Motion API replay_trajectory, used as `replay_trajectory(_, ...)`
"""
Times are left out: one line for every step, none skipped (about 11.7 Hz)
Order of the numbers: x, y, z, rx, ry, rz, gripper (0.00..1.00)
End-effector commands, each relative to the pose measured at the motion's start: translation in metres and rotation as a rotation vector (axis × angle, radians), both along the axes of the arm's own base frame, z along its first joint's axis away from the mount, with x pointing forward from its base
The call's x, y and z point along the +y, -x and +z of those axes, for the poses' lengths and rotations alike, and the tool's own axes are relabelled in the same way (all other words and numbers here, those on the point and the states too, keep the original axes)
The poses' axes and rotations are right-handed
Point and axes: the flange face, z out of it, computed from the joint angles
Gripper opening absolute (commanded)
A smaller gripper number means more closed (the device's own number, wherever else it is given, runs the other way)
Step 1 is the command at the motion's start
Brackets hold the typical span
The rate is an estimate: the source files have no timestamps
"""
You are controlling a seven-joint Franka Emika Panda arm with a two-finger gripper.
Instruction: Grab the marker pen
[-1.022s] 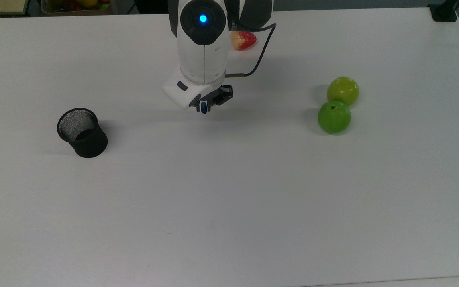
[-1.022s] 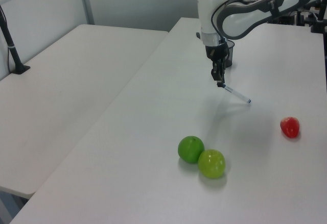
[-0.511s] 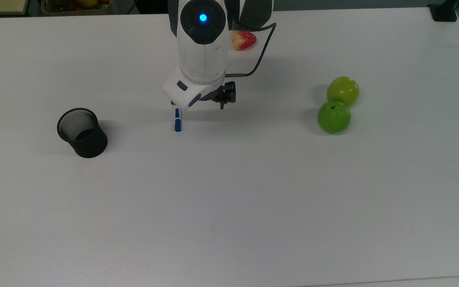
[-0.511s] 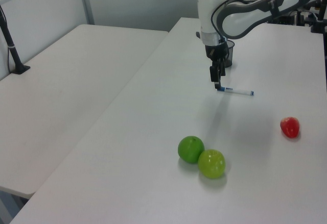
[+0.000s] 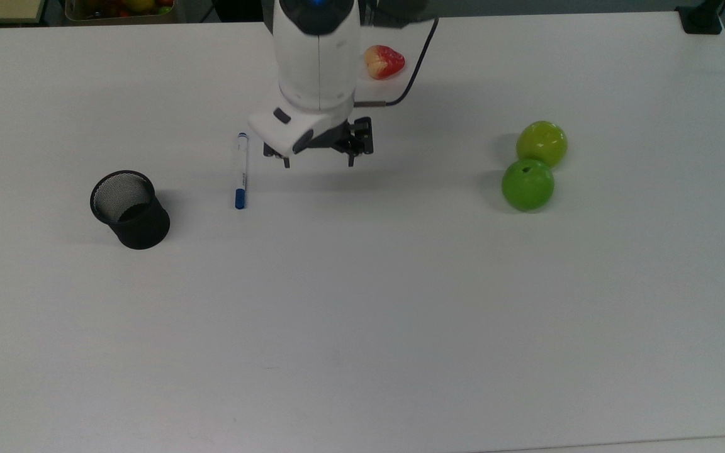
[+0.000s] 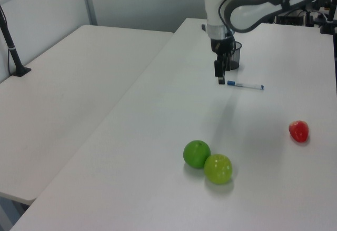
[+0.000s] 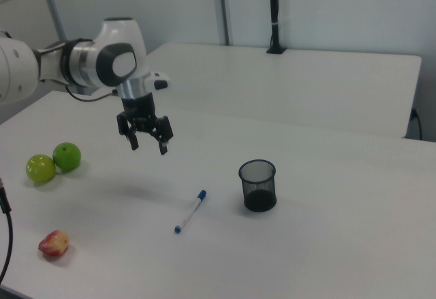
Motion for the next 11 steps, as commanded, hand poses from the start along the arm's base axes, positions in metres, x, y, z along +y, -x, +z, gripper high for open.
replay_trajectory(-0.021, 0.036, 0.081, -0.021, 0.024, -0.037, 1.0)
replay_trajectory(-0.029, 0.043, 0.099, -0.028, 0.022, -0.05, 1.0)
replay_trajectory(-0.042, 0.055, 0.123, -0.04, 0.017, -0.069, 1.0)
replay_trajectory(-0.052, 0.063, 0.14, -0.05, 0.015, -0.084, 1.0)
replay_trajectory(-0.068, 0.077, 0.16, -0.053, 0.009, -0.099, 1.0)
replay_trajectory(-0.076, 0.086, 0.17, -0.058, 0.007, -0.106, 1.0)
replay_trajectory(-0.083, 0.097, 0.178, -0.067, 0.004, -0.106, 1.0)
replay_trajectory(-0.087, 0.105, 0.186, -0.077, 0.002, -0.088, 1.0)
replay_trajectory(-0.096, 0.11, 0.191, -0.083, 0.001, -0.077, 1.0)
replay_trajectory(-0.096, 0.111, 0.196, -0.09, 0.003, -0.064, 1.0)
replay_trajectory(-0.097, 0.112, 0.196, -0.087, 0.004, -0.065, 1.0)
